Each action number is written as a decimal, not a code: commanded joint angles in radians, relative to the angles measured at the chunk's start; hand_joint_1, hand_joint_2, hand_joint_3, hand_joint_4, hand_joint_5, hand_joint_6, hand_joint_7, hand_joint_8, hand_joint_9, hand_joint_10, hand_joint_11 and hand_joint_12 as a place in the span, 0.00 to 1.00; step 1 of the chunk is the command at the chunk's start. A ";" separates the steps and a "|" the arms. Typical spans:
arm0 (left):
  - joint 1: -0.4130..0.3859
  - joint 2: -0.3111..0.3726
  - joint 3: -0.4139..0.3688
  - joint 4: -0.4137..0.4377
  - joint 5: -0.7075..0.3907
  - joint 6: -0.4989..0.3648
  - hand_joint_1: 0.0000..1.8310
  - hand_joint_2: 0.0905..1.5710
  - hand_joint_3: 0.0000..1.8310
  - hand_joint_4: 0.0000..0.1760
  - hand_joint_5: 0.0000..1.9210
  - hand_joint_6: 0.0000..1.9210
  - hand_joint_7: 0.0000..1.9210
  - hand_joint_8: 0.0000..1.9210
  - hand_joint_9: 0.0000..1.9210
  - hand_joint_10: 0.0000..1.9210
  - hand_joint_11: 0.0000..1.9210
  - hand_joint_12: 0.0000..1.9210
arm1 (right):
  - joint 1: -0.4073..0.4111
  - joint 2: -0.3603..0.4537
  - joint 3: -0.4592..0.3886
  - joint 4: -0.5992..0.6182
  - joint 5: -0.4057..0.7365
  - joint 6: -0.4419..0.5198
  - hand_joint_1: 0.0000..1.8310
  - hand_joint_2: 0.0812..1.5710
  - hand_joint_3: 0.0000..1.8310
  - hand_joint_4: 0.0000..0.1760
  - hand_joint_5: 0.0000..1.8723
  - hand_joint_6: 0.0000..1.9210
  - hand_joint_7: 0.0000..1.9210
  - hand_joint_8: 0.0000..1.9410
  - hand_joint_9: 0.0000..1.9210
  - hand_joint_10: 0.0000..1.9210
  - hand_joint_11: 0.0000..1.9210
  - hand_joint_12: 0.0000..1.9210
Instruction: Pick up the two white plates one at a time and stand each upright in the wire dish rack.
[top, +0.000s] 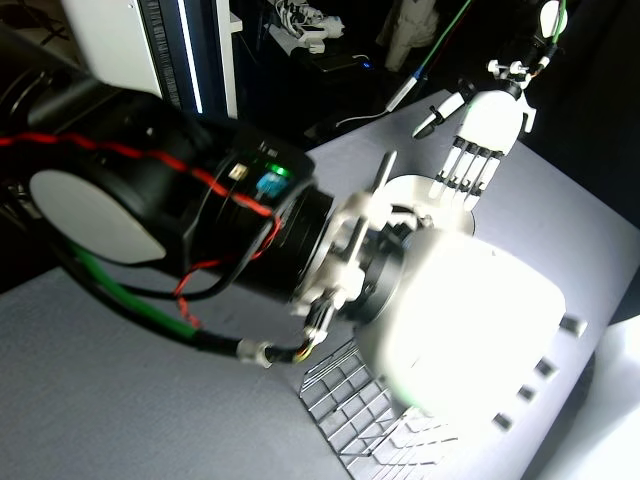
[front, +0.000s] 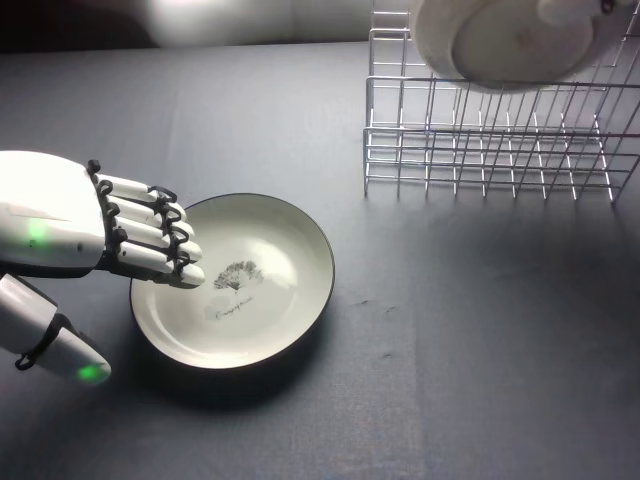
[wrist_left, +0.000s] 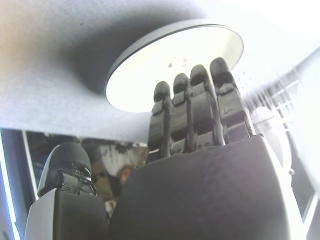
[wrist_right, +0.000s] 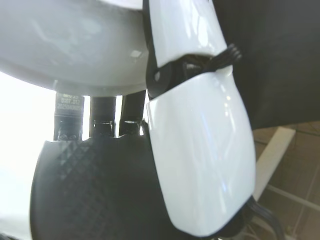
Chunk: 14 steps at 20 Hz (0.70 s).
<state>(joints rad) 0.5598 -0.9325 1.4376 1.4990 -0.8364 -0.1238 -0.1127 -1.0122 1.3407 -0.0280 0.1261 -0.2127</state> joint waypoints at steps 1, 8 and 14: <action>0.001 -0.002 0.007 -0.055 -0.024 0.011 0.00 0.69 0.00 0.00 0.10 0.00 0.09 0.00 0.07 0.00 0.00 0.18 | 0.004 0.007 0.006 0.004 0.129 0.008 0.82 0.64 0.00 0.00 0.58 0.34 0.62 0.27 0.58 0.41 0.46 0.77; 0.036 -0.016 0.032 -0.077 -0.020 0.037 0.00 0.69 0.00 0.00 0.11 0.00 0.09 0.00 0.08 0.00 0.00 0.20 | -0.061 0.007 0.022 0.001 0.152 0.007 0.82 0.65 0.00 0.00 0.57 0.34 0.61 0.29 0.58 0.42 0.44 0.78; 0.039 -0.021 0.045 -0.102 -0.002 0.053 0.00 0.68 0.00 0.00 0.09 0.00 0.07 0.00 0.06 0.00 0.00 0.16 | -0.131 0.007 0.024 -0.004 0.178 0.006 0.82 0.65 0.00 0.00 0.57 0.35 0.60 0.31 0.57 0.43 0.44 0.79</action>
<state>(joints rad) 0.6033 -0.9539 1.4754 1.4532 -0.8116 -0.0727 -0.2546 -1.0122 1.3613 -0.0414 0.1799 -0.2142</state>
